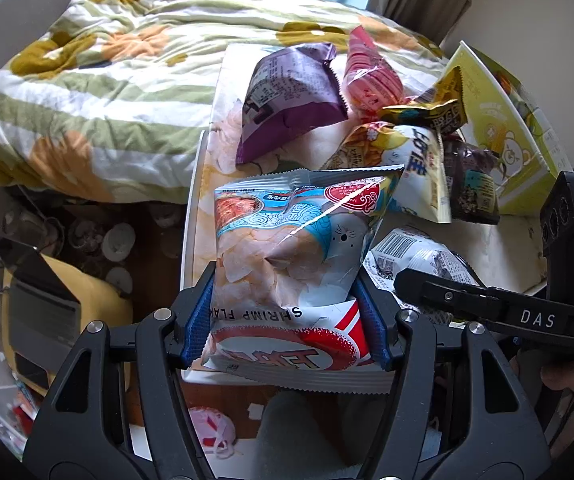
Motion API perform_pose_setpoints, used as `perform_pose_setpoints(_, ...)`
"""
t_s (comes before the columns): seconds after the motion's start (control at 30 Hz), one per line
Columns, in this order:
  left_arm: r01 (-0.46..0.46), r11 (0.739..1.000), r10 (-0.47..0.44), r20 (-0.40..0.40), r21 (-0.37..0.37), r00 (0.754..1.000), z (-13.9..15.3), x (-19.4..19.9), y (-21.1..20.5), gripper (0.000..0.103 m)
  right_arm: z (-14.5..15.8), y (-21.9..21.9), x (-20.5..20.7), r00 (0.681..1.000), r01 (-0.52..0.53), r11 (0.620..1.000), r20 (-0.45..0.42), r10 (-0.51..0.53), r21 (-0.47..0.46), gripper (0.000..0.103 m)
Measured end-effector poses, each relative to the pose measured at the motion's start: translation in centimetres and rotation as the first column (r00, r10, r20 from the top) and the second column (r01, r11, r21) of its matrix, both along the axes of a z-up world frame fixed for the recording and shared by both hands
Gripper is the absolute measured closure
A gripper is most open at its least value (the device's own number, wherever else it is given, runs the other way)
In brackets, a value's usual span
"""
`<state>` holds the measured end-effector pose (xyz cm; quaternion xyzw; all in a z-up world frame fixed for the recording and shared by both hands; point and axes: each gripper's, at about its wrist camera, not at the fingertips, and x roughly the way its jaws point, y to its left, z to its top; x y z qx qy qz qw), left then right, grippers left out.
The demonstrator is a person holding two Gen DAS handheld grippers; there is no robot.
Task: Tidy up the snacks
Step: 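Lift both held bags and carry them over the cardboard box, then open both tools to release the bags into the box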
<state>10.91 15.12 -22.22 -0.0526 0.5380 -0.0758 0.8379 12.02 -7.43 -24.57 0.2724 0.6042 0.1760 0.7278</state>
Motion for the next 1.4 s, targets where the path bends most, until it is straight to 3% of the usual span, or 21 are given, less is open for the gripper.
perform_pose_setpoints(0.33,0.08,0.996,-0.082,0.071,0.032,0.994,4.9,-0.9,-3.9,0.043,3.9,-3.8,-2.1,0.998,0.043,0.999,0.053,-0.042,-0.028,0.045)
perform_pose_setpoints(0.4,0.093,0.995,-0.096,0.095,0.036,0.991,6.3,-0.8,-5.5,0.043,5.5,-5.1,-2.5,0.995,0.04,0.995,0.093,-0.031,-0.087,0.045)
perform_pose_setpoints(0.6,0.124,0.992,-0.127,0.17,0.031,0.977,10.3,-0.1,-12.0,0.043,10.8,-9.9,-3.0,0.97,0.044,0.985,0.242,-0.002,-0.168,0.045)
perform_pose_setpoints(0.87,0.173,0.985,-0.166,0.233,-0.009,0.958,14.3,2.0,-22.7,0.043,16.5,-19.3,-1.8,0.922,0.109,0.976,0.386,-0.029,-0.188,0.045)
perform_pose_setpoints(1.13,0.21,0.978,-0.207,0.253,0.016,0.945,14.6,6.9,-33.5,0.043,18.1,-27.9,1.3,0.897,0.18,0.954,0.437,-0.059,-0.24,0.045)
perform_pose_setpoints(1.4,0.214,0.974,-0.225,0.173,0.077,0.959,9.7,12.8,-42.0,0.043,18.0,-35.4,5.0,0.893,0.219,0.933,0.443,-0.073,-0.287,0.045)
